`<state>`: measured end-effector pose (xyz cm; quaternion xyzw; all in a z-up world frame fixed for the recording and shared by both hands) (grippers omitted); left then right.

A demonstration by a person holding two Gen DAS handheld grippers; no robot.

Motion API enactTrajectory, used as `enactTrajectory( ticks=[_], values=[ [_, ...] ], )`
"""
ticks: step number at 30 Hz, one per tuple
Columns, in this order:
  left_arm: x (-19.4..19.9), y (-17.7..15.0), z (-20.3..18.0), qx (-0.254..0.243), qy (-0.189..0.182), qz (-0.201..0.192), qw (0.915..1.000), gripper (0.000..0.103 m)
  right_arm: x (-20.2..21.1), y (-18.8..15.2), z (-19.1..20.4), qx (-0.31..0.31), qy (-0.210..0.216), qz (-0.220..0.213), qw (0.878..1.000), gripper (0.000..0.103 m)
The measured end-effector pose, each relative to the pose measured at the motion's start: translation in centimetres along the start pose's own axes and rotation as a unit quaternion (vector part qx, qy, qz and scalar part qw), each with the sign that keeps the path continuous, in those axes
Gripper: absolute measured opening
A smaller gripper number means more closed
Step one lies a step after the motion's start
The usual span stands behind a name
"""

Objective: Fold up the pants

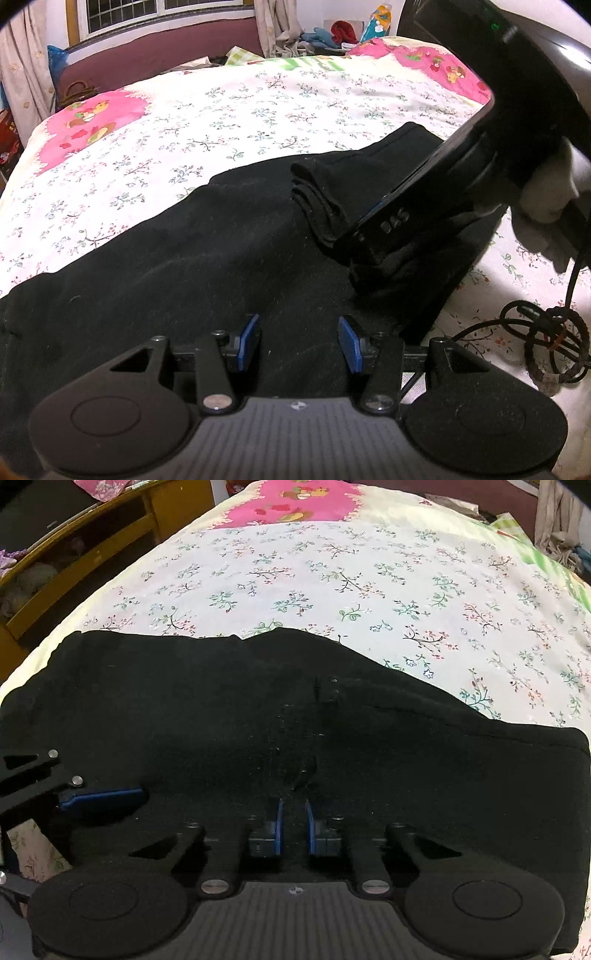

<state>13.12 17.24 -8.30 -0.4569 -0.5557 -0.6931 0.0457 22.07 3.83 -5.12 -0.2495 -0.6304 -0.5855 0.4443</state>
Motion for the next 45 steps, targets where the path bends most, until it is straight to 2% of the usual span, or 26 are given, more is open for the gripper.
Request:
enactTrajectory(
  ticks=[3,7,8,15,17,18,20,24,27,32,34,36,41,45],
  values=[
    [0.0,0.0,0.1,-0.001,0.0,-0.001,1.0,0.056,1.0,0.3,-0.1,0.003,-0.002,-0.002,1.0,0.0],
    [0.2,0.1,0.0,-0.001,-0.002,-0.001,1.0,0.056,2.0,0.0,1.5,0.075,-0.029,-0.019,0.997,0.0],
    [0.2,0.0,0.0,-0.002,-0.004,-0.002,1.0,0.056,2.2,-0.1,1.6,0.072,-0.026,-0.018,0.997,0.0],
    [0.8,0.1,0.3,-0.002,-0.013,-0.003,0.9999,0.056,3.3,1.4,0.7,-0.004,0.012,-0.02,1.0,0.001],
    [0.9,0.1,0.5,0.001,-0.015,-0.004,0.9999,0.056,3.8,2.0,0.9,-0.058,0.063,-0.015,0.996,0.0],
    [0.9,0.1,0.5,0.002,-0.015,-0.003,0.9999,0.056,4.0,2.3,1.6,-0.061,0.075,-0.02,0.995,0.0],
    [1.0,0.2,0.5,-0.001,-0.014,-0.002,0.9999,0.056,4.2,2.7,3.3,-0.016,0.062,-0.048,0.997,0.0],
    [1.2,0.2,0.5,0.004,-0.013,-0.005,0.9999,0.056,4.3,1.4,4.3,0.083,-0.004,-0.073,0.994,0.0],
    [1.2,0.1,0.7,0.006,-0.016,-0.004,0.9998,0.056,4.7,-1.3,4.0,0.146,-0.03,-0.068,0.986,0.009],
    [0.9,0.0,1.2,0.012,-0.029,-0.001,0.9995,0.056,4.4,-3.9,2.8,0.151,-0.037,-0.043,0.987,0.011],
    [0.8,0.1,1.3,0.011,-0.031,0.003,0.9995,0.056,4.1,-4.2,3.3,0.164,-0.036,-0.048,0.985,0.012],
    [0.8,0.1,1.2,0.005,-0.032,0.005,0.9995,0.056,3.8,-4.6,3.7,0.197,-0.046,-0.055,0.978,0.019],
    [0.7,0.2,1.3,0.004,-0.039,0.007,0.9992,0.056,4.1,-5.1,3.9,0.256,-0.057,-0.081,0.962,0.026],
    [0.7,0.2,1.4,-0.004,-0.041,0.008,0.9991,0.056,5.1,-4.7,3.2,0.248,-0.035,-0.093,0.964,0.026]
  ],
)
Point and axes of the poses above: each gripper's, at about its wrist camera, not at the fingertips, and x roughly against the way its jaws point, z to its left, y to its top, the point moved 3 cm from there along -x, roughly the way its jaws point, and after that the axes turned 4 degrees about -z, right-handed, at the moved point
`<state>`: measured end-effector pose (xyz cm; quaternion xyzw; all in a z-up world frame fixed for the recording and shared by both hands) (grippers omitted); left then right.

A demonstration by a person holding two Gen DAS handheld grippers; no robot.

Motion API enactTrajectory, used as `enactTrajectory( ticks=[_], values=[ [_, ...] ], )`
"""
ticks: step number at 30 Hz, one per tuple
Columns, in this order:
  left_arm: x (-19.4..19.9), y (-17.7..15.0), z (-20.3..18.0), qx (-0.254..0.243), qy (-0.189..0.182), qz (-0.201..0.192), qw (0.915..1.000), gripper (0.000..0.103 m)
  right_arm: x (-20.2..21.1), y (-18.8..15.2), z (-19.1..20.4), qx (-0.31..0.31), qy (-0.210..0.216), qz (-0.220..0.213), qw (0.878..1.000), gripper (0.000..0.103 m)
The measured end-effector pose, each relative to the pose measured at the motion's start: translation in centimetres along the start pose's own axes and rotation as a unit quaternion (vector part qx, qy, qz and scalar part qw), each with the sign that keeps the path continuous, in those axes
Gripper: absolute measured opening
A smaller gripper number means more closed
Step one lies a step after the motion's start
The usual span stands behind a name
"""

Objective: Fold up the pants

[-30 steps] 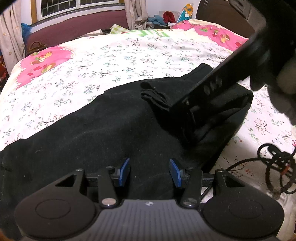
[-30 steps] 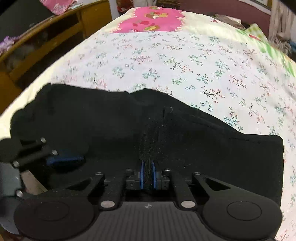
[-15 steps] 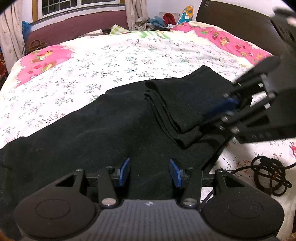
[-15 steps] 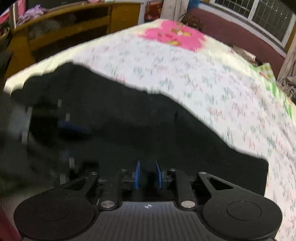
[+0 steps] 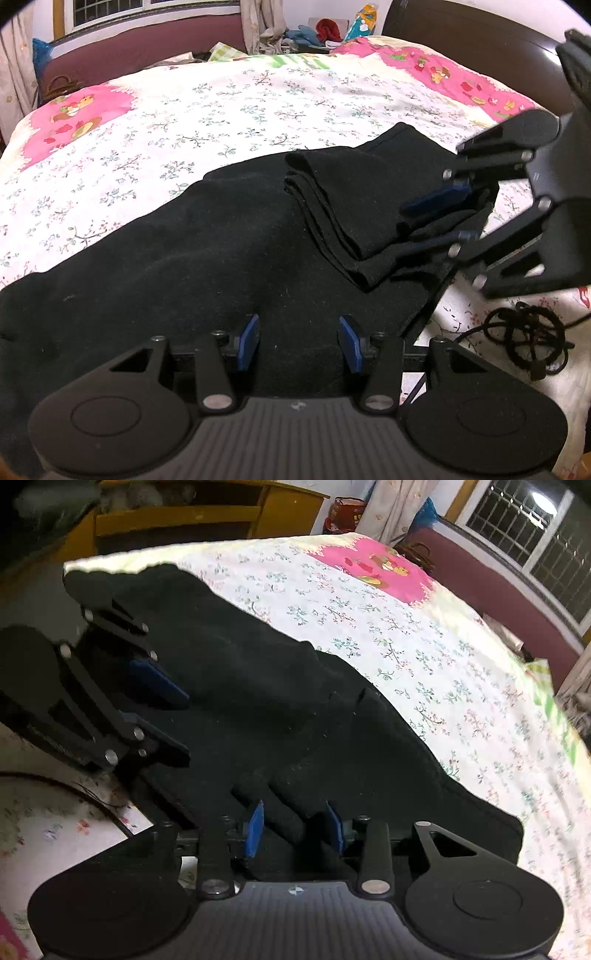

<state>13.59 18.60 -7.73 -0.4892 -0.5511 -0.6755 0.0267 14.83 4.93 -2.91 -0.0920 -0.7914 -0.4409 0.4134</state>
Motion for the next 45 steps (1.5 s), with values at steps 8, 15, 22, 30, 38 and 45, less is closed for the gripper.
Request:
enactTrajectory(
  ticks=[8,15,22,30,38,45],
  values=[
    [-0.1,-0.1,-0.3,-0.008,0.0,0.001,1.0,0.057,-0.7,-0.5,0.4,0.079,0.012,0.005,0.997,0.026],
    [-0.1,-0.2,-0.5,-0.009,0.002,0.002,1.0,0.057,-1.5,-0.4,0.1,0.068,-0.006,0.006,0.998,0.027],
    [-0.2,-0.2,-0.6,-0.015,0.002,0.006,0.9999,0.057,-4.6,0.2,-0.2,0.04,-0.007,0.013,0.999,0.018],
    [0.2,-0.4,-0.5,-0.007,0.001,0.002,1.0,0.057,-3.8,1.0,-1.6,-0.045,0.039,0.044,0.997,0.0],
    [1.9,-0.6,0.9,0.013,0.016,0.004,0.9998,0.057,-0.5,4.4,2.2,-0.032,0.078,-0.02,0.996,0.0],
    [1.6,-0.6,0.9,0.018,0.019,0.003,0.9997,0.057,-0.6,1.5,1.2,0.048,0.027,0.012,0.998,0.022]
  ],
)
Point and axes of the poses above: each gripper's, at about its wrist camera, not at the fingertips, and x roughly against the way its jaws point, z to its left, y to its top, the point moved 3 cm from there along -x, roughly the way its jaws point, and after that the axes turned 4 degrees about -z, right-handed, at the moved point
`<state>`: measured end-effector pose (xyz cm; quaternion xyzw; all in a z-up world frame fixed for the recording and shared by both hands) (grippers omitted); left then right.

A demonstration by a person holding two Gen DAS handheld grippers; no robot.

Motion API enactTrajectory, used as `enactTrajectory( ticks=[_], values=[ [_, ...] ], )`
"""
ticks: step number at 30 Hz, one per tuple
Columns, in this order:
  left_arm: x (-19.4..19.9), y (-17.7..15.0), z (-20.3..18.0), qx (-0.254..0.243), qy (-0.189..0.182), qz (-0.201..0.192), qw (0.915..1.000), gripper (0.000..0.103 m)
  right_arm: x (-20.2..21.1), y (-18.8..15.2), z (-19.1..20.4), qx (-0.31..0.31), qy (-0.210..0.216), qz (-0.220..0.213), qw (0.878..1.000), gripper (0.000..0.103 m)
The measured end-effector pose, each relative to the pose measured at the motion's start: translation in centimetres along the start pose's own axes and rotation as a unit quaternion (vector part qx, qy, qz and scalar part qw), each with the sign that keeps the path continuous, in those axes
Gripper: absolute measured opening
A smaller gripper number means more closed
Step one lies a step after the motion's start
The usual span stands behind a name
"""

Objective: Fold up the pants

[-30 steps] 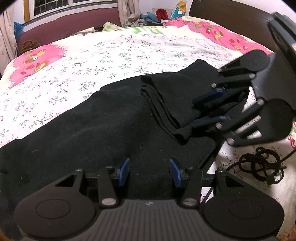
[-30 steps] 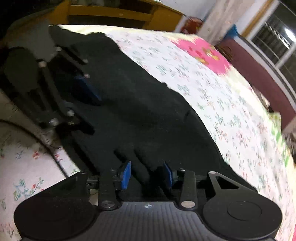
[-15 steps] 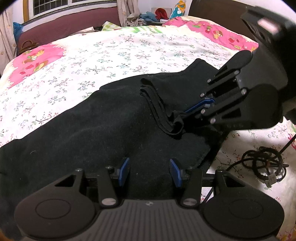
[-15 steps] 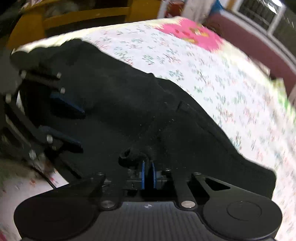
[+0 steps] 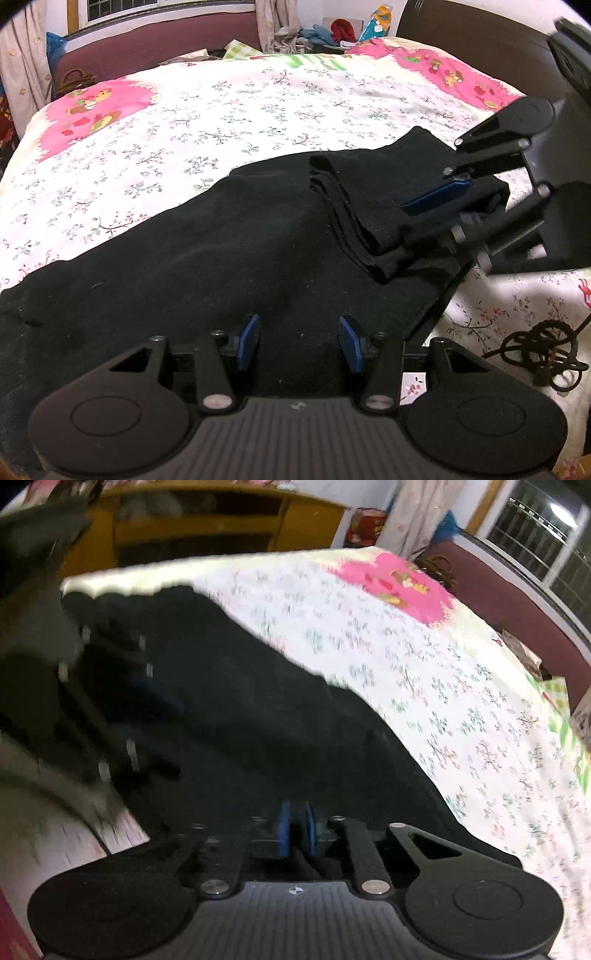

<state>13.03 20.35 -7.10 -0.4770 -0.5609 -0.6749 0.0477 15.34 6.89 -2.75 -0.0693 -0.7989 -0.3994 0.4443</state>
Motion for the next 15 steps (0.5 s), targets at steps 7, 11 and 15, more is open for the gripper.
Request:
enactTrajectory(
  ticks=[7,11,15],
  values=[
    [-0.4,0.3,-0.2,-0.002,0.002,0.007,1.0,0.057,-1.3,-1.3,0.8,0.061,-0.017,0.009,0.998,0.028],
    [-0.5,0.4,-0.4,-0.009,0.005,0.009,0.9999,0.057,-2.5,-1.4,0.3,0.06,-0.039,0.011,0.997,0.028],
    [-0.6,0.0,-0.3,0.002,0.003,0.01,0.9999,0.057,-1.7,-2.1,0.6,0.055,-0.04,0.006,0.998,0.025]
  ],
)
Point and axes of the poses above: each gripper's, at about its wrist camera, not at the fingertips, and x roughly against the way its jaws point, z to its left, y to its top, the point moved 3 cm from there along -x, roughly the way its jaws point, and after that the axes turned 4 degrees about -z, right-handed, at the moved point
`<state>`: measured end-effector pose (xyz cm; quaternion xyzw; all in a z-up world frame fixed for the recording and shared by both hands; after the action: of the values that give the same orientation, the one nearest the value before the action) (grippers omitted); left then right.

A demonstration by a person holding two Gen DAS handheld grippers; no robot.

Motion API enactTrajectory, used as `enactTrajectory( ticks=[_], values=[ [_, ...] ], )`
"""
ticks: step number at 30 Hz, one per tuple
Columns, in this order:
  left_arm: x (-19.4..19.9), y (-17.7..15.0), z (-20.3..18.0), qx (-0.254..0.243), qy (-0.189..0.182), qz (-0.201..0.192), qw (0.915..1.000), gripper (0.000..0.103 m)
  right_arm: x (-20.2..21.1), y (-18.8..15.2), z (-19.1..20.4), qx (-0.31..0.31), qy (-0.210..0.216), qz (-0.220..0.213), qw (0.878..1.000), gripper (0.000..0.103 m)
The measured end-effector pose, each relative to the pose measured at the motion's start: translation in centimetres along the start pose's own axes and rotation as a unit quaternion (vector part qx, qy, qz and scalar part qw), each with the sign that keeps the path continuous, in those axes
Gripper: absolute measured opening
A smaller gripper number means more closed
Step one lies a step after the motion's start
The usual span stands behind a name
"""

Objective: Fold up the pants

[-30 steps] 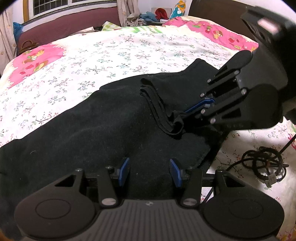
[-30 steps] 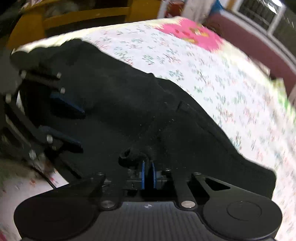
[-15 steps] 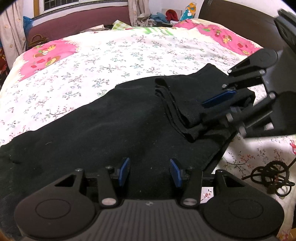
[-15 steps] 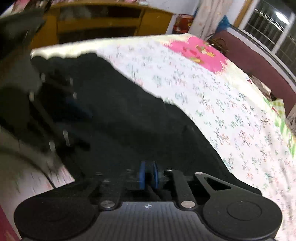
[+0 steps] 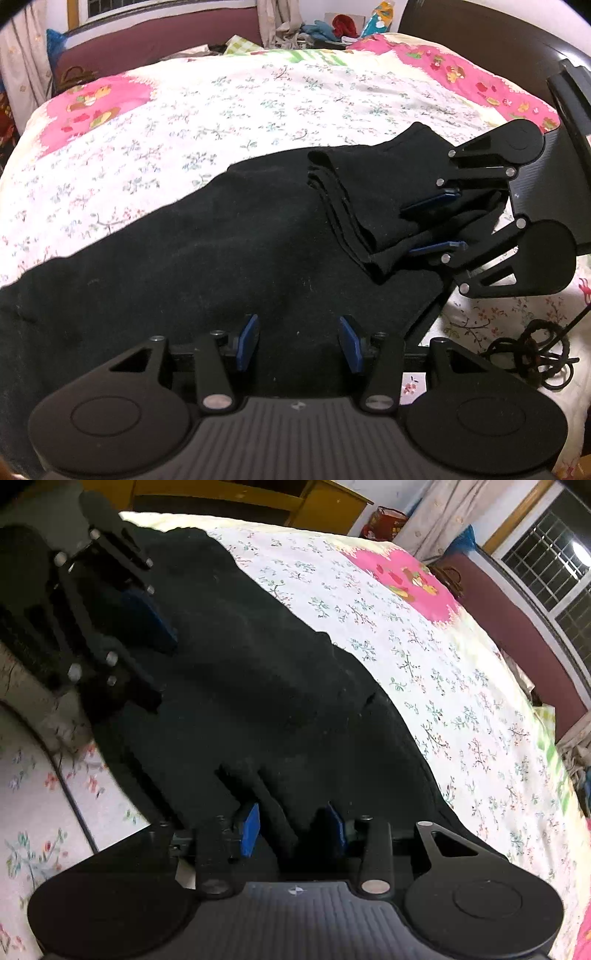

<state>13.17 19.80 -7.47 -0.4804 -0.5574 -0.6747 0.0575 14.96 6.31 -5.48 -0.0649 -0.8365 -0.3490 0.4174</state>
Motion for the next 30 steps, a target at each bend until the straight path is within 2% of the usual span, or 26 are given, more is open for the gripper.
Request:
enactTrajectory(
  ticks=[3,5,6,9,13,15,16,20,22,25,27,29,30],
  values=[
    [-0.1,0.3,-0.1,-0.001,0.002,-0.001,1.0,0.057,-1.7,0.8,-1.1,-0.038,-0.006,-0.005,0.999,0.023],
    [0.0,0.3,-0.2,-0.002,0.001,-0.002,1.0,0.057,-3.0,1.0,-2.5,-0.105,0.0,0.005,0.994,0.02],
    [0.0,0.3,-0.2,-0.004,0.002,0.0,1.0,0.057,-3.5,0.8,-3.2,-0.144,0.016,0.016,0.989,0.01],
    [0.1,0.2,-0.1,-0.001,0.001,-0.002,1.0,0.057,-3.1,1.2,-3.9,-0.199,0.042,0.034,0.979,0.0],
    [0.3,0.1,-0.1,0.002,0.001,-0.004,1.0,0.057,-1.8,1.3,-5.1,-0.285,0.071,0.05,0.955,0.0],
    [0.5,0.1,0.0,0.003,0.003,-0.006,1.0,0.057,-0.3,2.2,-5.5,-0.319,0.085,0.037,0.943,0.0],
    [0.6,0.1,0.1,0.003,0.005,-0.006,1.0,0.057,0.7,2.8,-5.3,-0.322,0.089,0.025,0.942,0.0],
    [1.0,-0.1,0.4,0.009,0.01,-0.007,0.9999,0.057,2.2,5.7,-3.7,-0.31,0.125,-0.019,0.942,0.0],
    [1.0,0.0,0.5,0.01,0.014,-0.007,0.9998,0.057,1.2,5.6,-2.1,-0.282,0.115,-0.013,0.952,0.0],
    [1.0,0.0,0.3,0.004,0.019,-0.005,0.9998,0.057,-1.7,3.5,-0.1,-0.26,0.088,0.025,0.961,0.0],
    [0.9,-0.2,0.2,-0.003,0.022,-0.004,0.9998,0.057,-1.9,3.1,0.4,-0.252,0.076,0.025,0.964,0.0],
    [0.9,-0.3,0.2,0.0,0.02,-0.003,0.9998,0.057,-1.4,3.6,0.9,-0.22,0.078,0.025,0.972,0.008],
    [1.1,-0.3,0.2,0.002,0.02,-0.005,0.9998,0.057,-0.8,3.7,0.8,-0.212,0.086,0.021,0.973,0.017]
  ],
)
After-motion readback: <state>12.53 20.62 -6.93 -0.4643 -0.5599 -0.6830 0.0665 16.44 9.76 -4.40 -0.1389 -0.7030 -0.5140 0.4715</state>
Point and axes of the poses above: each gripper's, at about its wrist camera, not at the fingertips, and x roughly against the way its jaws point, z to its left, y to its top, the point moved 3 cm from there along -x, roughly the way its jaws point, and after that the axes turned 4 degrees about -z, right-handed, at the moved point
